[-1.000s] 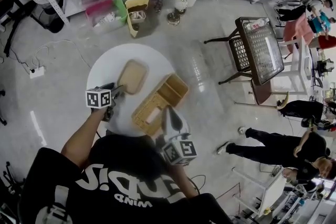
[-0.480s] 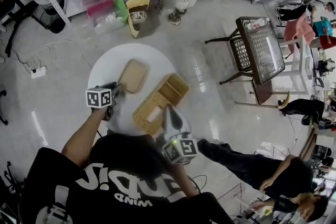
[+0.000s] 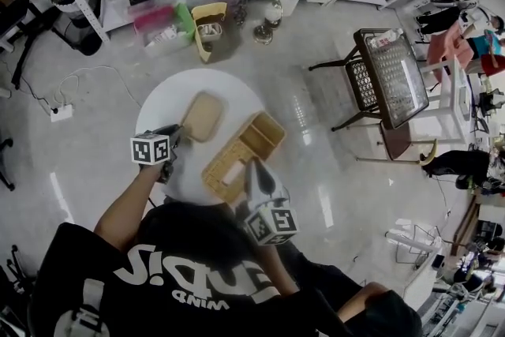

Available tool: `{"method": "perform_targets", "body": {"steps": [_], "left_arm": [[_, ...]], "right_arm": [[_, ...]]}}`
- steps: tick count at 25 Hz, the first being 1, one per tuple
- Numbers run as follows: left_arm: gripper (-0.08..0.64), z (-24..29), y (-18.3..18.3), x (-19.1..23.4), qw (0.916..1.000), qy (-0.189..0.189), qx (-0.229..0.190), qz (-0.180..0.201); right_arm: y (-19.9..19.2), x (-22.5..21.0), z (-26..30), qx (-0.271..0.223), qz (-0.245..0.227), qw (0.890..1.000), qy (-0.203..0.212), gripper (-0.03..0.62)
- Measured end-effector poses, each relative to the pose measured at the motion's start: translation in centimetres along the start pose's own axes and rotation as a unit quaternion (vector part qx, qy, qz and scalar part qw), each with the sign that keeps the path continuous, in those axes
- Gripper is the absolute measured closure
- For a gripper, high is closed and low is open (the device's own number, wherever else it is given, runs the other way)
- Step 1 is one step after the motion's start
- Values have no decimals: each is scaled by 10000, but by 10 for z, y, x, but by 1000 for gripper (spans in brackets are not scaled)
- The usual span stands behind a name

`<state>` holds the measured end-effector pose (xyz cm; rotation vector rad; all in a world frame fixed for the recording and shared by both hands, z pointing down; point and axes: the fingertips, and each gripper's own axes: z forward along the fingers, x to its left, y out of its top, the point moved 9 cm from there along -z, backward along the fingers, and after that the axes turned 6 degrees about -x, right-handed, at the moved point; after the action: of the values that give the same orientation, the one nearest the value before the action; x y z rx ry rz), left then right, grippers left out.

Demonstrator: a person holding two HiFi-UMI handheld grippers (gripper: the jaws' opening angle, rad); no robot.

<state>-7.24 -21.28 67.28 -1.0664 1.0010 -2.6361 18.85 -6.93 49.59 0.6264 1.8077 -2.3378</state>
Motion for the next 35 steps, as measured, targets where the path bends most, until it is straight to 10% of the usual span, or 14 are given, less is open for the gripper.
{"method": "perform_targets", "body": {"steps": [16,35], "left_arm": [[517,-38,51,-42,9935,-497,-966,341],[517,-167,121,-137,9493,-652,-2547,1726]], "right_arm": [[4,14,-16,-220,-38,9997,97,594],[14,36,-22,-498,-181,9979,363,594]]}}
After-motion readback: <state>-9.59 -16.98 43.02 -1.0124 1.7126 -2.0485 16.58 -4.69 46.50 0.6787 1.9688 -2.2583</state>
